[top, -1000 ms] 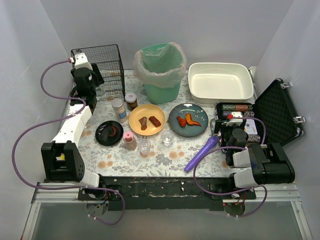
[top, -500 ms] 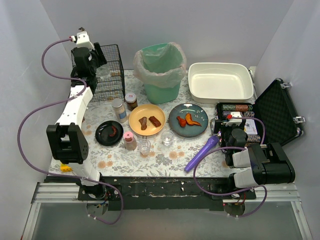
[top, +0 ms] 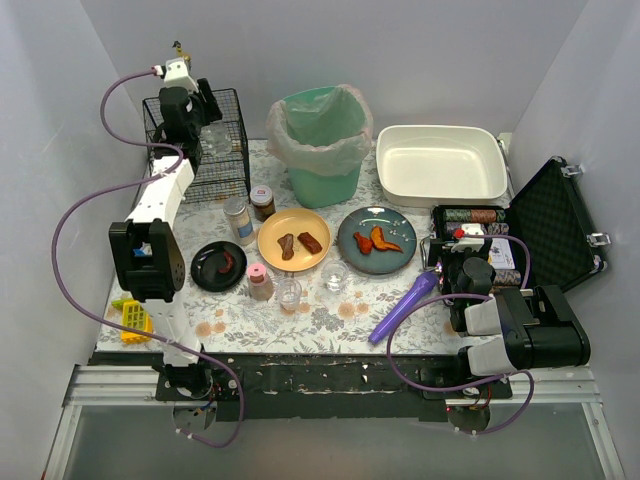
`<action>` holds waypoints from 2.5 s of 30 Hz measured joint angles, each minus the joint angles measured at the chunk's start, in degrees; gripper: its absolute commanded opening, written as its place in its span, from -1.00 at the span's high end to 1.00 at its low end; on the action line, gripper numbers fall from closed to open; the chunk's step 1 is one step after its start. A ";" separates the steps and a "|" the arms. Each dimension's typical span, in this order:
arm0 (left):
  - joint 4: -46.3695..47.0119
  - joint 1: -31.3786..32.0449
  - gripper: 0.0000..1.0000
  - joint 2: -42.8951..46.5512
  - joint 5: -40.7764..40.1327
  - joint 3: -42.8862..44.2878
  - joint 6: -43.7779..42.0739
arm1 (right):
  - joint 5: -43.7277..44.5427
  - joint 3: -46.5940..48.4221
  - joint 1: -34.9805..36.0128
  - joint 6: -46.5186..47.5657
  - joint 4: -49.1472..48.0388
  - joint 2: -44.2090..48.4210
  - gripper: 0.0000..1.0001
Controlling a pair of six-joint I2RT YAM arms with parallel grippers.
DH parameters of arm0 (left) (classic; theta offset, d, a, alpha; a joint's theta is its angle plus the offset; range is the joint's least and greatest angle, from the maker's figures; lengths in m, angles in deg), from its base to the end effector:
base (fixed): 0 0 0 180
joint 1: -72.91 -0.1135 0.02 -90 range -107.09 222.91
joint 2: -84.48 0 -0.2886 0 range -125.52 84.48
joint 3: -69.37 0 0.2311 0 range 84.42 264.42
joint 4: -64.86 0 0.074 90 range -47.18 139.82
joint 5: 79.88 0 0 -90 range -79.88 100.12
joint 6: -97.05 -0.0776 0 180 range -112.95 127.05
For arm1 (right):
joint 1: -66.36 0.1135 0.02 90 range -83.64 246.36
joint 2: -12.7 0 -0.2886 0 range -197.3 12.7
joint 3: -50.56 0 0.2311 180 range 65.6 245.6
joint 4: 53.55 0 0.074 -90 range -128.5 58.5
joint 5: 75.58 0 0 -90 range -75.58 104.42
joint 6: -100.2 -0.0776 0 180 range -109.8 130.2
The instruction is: Clear the kitchen counter
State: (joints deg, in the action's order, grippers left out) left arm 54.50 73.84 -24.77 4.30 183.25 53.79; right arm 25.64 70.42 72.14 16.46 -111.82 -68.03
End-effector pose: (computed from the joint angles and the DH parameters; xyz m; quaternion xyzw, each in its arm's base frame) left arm 0.4960 -0.0002 0.3895 -0.3196 0.6690 -0.2363 0.6281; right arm 0.2363 0.0087 0.1897 -0.0083 0.7226 -0.0736 0.6873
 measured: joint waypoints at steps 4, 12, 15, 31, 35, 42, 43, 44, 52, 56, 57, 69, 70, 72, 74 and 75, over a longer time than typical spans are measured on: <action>0.42 0.00 1.00 -1.79 0.66 1.75 0.09 | 0.04 0.00 0.13 0.02 -0.17 0.00 -0.96; 3.69 0.00 1.00 -3.06 2.23 1.84 -1.14 | 0.20 0.00 0.13 0.02 -0.17 -0.02 -0.96; 6.51 0.00 1.00 -3.04 3.10 0.26 -2.01 | 0.22 0.00 0.15 0.02 -0.17 0.00 -0.96; 16.68 -0.04 0.88 -3.04 5.33 -13.99 -5.86 | 0.22 0.00 0.24 0.02 -0.20 0.00 -0.96; 18.64 -0.09 0.71 -3.04 6.32 -16.46 -5.88 | 0.24 0.00 0.24 0.02 -0.20 0.00 -0.96; 19.15 -0.07 -0.38 -3.04 7.58 -18.14 -5.88 | 0.24 0.00 0.24 0.02 -0.17 -0.02 -0.96; 19.47 -0.09 -0.46 -3.04 7.56 -18.32 -5.84 | 0.24 0.00 0.24 0.02 -0.17 -0.02 -0.96; 19.85 -0.09 -0.51 -3.04 7.61 -18.43 -5.97 | 0.24 0.00 0.24 0.02 -0.17 -0.02 -0.96; 22.80 -0.07 -0.96 -3.04 7.52 -18.45 -5.77 | 0.28 0.00 0.24 0.02 -0.17 0.00 -0.96; 21.79 -0.07 -0.96 -2.43 7.02 -18.71 -5.60 | 0.31 0.00 0.24 0.02 -0.20 -0.02 -0.96; 21.53 -0.07 -0.96 -1.90 6.58 -19.10 -5.46 | 0.31 0.00 0.24 0.02 -0.20 -0.02 -0.96; 14.84 -0.07 -0.97 16.04 1.42 -29.20 -1.88 | 0.39 0.00 0.24 0.04 -0.20 -0.02 -0.96; 14.03 -0.07 -0.96 17.49 0.76 -29.73 -1.25 | 0.39 0.00 0.24 0.04 -0.20 0.00 -0.96; 12.17 -0.07 -0.96 20.26 -0.55 -31.01 0.46 | 0.39 0.00 0.24 0.04 -0.20 -0.02 -0.96; 10.80 -0.07 -0.96 23.32 -1.44 -33.40 2.32 | 0.39 0.00 0.24 0.02 -0.20 -0.02 -0.96; 10.36 -0.07 -0.96 24.55 -1.70 -34.56 3.04 | 0.39 0.00 0.24 0.04 -0.17 0.00 -0.96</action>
State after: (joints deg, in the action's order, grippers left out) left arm 64.86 73.77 -0.23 2.59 148.69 56.83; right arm 26.03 70.42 72.38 16.50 -111.99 -68.03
